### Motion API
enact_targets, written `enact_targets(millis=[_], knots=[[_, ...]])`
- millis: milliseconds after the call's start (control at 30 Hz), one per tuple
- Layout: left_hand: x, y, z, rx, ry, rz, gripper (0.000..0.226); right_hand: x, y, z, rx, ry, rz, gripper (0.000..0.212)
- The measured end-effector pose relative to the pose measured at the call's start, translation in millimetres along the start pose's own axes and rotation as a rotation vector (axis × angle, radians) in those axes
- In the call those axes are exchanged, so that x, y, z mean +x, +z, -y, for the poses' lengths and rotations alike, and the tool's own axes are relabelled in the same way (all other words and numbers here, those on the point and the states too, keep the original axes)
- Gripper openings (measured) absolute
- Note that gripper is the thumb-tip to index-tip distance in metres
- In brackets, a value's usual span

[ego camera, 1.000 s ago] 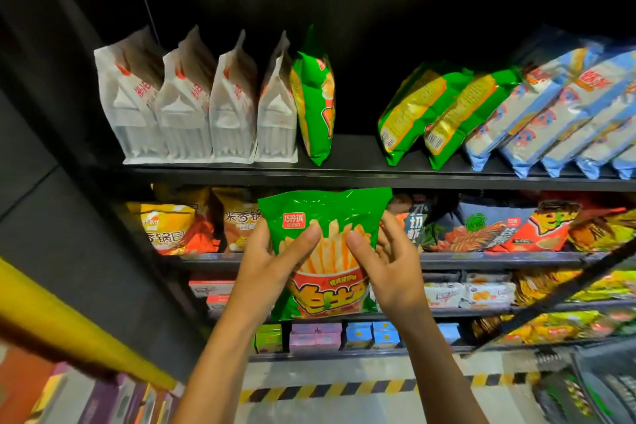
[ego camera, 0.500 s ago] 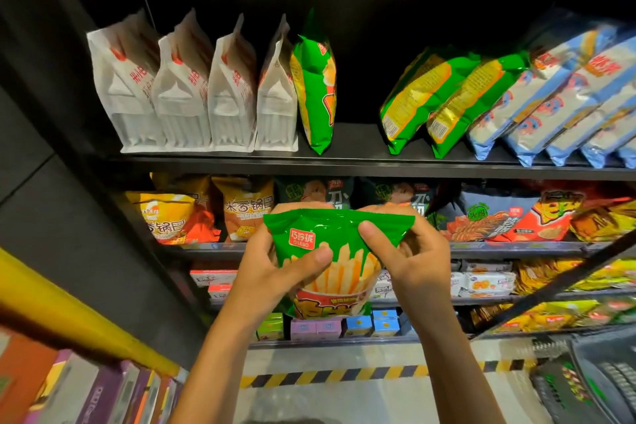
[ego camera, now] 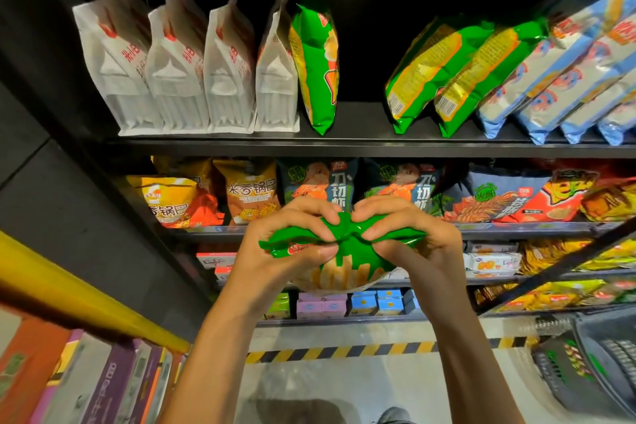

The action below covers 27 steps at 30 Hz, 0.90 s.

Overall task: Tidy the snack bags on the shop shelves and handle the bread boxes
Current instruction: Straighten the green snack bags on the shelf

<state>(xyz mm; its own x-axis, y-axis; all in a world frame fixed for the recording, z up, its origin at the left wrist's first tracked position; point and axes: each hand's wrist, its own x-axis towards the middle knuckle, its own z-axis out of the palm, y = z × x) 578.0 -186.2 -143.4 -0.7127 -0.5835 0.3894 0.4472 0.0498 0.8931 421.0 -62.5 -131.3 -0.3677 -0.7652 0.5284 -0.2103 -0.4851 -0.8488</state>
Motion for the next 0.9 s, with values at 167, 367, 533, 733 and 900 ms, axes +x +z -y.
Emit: enact_targets(millis=[167, 367, 533, 733, 900], knots=[[-1, 2, 4, -0.043, -0.038, 0.054, 0.027, -3, 2, -7, 0.042, -0.032, -0.044, 0.018], [0, 6, 6, -0.046, -0.093, -0.001, 0.006, -6, 5, -14, 0.09, -0.034, -0.168, 0.021], [0, 13, 2, -0.107, -0.26, -0.167, 0.028, -6, 7, -20, 0.233, 0.159, -0.423, 0.036], [-3, 15, 5, -0.11, -0.339, -0.372, 0.028, -3, 6, -10, 0.151, 0.407, -0.344, 0.031], [-2, 13, 2, -0.151, -0.377, -0.393, 0.03, -7, 10, -9, 0.049, 0.369, -0.316, 0.044]])
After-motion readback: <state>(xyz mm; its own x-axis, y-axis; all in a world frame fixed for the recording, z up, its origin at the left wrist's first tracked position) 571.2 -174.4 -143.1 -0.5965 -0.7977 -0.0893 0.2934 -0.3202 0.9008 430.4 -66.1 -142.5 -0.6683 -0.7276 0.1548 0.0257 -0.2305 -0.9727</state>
